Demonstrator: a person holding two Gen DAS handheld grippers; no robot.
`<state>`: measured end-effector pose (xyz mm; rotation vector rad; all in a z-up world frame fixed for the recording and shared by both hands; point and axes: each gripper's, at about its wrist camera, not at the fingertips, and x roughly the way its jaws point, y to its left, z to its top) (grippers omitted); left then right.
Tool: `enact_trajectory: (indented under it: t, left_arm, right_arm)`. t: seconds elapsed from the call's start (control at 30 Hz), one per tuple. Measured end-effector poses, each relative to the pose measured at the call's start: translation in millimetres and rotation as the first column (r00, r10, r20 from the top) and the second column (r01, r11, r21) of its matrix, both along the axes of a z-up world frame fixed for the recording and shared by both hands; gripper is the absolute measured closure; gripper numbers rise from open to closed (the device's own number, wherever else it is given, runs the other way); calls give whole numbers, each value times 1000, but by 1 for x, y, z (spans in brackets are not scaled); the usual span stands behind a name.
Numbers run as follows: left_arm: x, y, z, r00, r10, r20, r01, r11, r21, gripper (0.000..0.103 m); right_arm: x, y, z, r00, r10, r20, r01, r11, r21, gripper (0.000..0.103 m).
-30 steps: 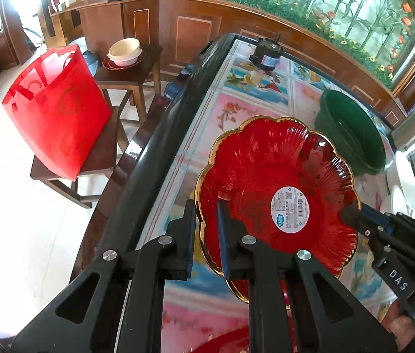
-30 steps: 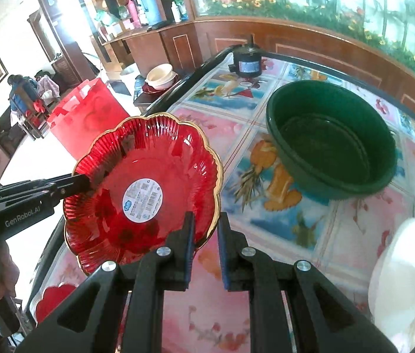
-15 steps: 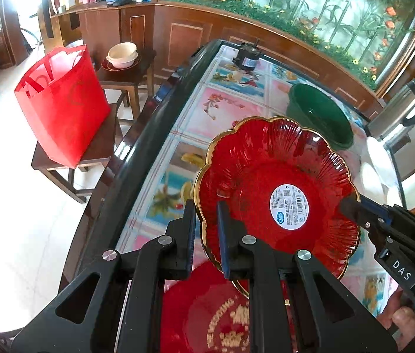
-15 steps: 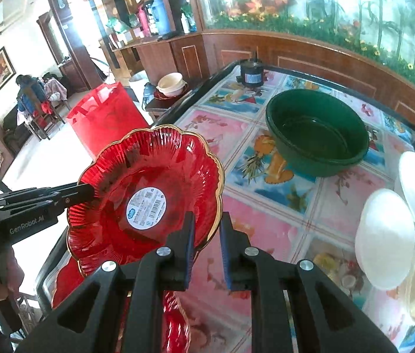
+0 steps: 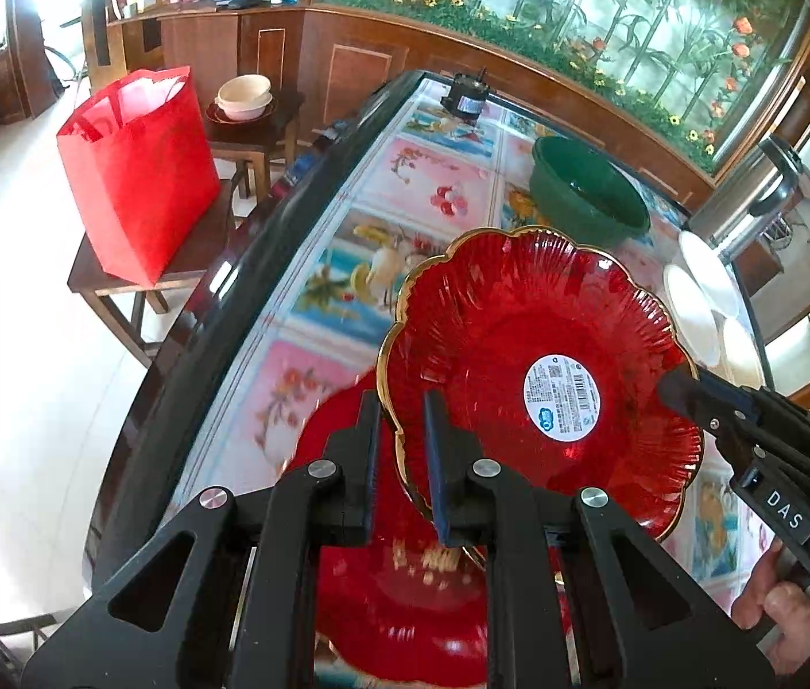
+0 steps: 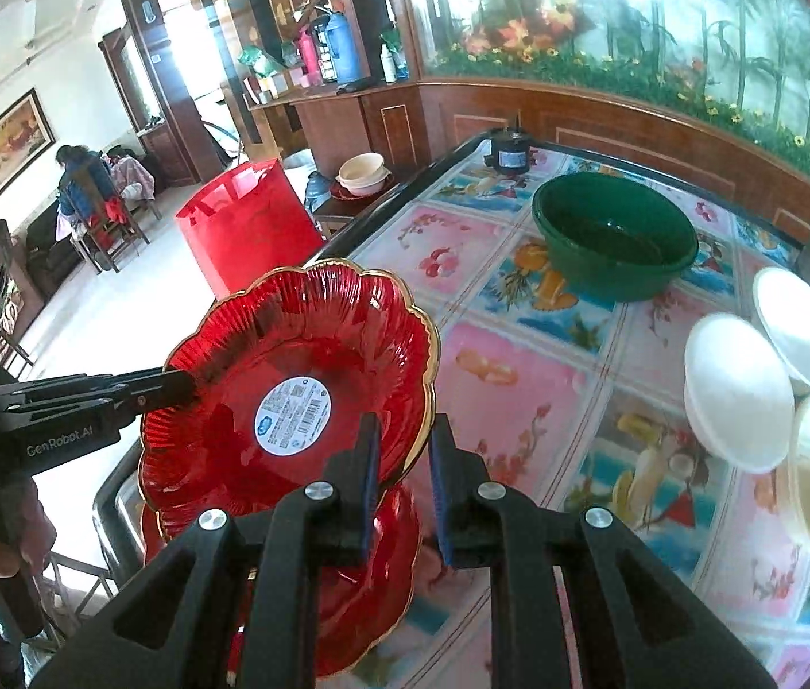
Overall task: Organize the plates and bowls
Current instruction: 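Carry the small red plate and lower it onto the large red plate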
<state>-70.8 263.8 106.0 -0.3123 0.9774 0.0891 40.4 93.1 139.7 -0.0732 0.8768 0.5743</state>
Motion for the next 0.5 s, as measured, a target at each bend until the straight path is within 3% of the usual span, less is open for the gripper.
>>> enact_trajectory:
  t: [0.27,0.5]
  left_arm:
    - [-39,-8,-11,1000,14,18,-15,1000,18,89]
    - [-50,-17,-35,999,29,15,-30,997,68,89]
  right_arm:
    - [-27,-1,-14,999,34,0,-34,999,-10,84]
    - [-40,1,-40,998,57,-38,-59,997,-54,80]
